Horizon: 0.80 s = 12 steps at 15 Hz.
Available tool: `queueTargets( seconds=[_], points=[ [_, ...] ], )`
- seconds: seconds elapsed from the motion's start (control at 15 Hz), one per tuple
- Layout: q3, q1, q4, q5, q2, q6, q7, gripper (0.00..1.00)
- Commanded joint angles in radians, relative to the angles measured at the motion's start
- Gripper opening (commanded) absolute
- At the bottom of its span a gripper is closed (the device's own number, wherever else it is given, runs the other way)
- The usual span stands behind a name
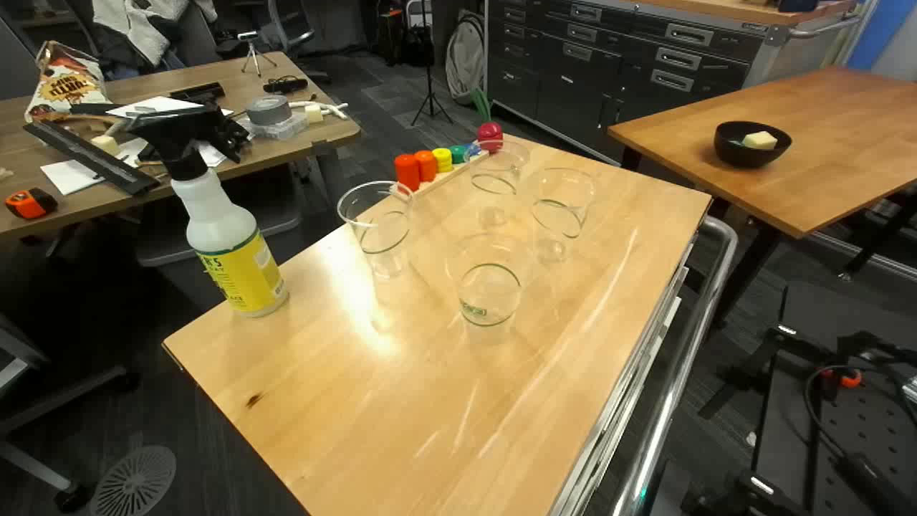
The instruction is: Stack the four cups together
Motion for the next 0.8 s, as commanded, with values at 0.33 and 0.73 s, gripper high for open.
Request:
queueTargets(
  seconds=[0.33, 0.73],
  points=[
    [0.0, 0.0, 0.018, 0.0, -0.002, 0.0, 0.0, 1.0],
    [-0.014, -0.01, 0.04, 0.002, 0.051, 0.038, 0.008, 1.0]
  ],
)
